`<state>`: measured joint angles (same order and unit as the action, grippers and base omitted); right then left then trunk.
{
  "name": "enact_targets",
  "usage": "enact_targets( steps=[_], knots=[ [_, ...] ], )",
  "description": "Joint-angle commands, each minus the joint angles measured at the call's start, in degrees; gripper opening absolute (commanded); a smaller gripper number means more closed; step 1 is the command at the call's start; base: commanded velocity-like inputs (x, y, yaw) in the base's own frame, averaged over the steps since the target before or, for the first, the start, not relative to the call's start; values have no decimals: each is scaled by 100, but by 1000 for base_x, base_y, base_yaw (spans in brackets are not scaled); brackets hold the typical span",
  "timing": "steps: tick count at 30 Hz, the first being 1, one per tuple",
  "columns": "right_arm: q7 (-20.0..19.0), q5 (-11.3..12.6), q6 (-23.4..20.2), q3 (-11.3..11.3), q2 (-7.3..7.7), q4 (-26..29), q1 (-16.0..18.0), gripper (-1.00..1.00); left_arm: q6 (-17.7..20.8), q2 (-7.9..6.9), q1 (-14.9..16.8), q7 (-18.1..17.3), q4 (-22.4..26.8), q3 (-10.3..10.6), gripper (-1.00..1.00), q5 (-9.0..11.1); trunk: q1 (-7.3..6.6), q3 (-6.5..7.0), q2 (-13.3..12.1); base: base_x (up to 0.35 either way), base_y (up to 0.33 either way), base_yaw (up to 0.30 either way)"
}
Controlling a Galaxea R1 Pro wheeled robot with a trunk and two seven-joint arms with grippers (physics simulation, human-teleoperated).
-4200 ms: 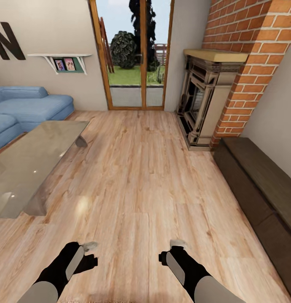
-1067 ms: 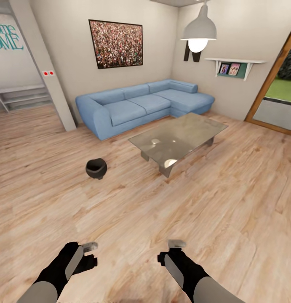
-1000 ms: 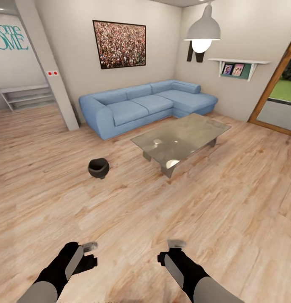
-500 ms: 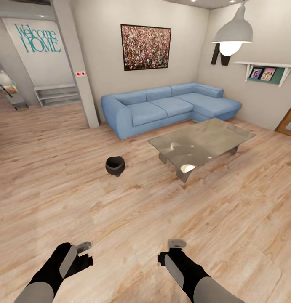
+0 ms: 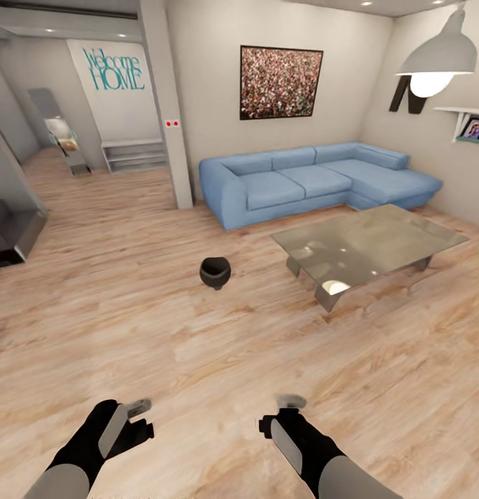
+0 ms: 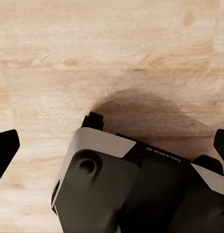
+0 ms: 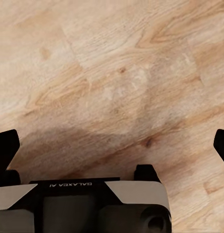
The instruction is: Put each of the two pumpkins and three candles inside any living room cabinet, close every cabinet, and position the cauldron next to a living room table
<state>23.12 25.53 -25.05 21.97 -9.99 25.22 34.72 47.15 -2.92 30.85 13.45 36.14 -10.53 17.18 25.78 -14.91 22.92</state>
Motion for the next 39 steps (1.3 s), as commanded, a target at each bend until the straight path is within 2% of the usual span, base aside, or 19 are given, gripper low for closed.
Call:
enact_targets(
  steps=[1,28,39],
  knots=[
    [0,2,0,0,0,0,0,100,8,1,0,0,-1,3,100,-3,0,5,0,0,0,281],
    [6,-48,-1,9,0,-96,0,100,66,-10,0,-47,7,-15,100,58,0,132,0,2,0,280],
    [0,-62,15,12,0,-97,0,100,40,-1,0,-67,7,-6,100,58,0,173,0,213,148,275]
  ],
)
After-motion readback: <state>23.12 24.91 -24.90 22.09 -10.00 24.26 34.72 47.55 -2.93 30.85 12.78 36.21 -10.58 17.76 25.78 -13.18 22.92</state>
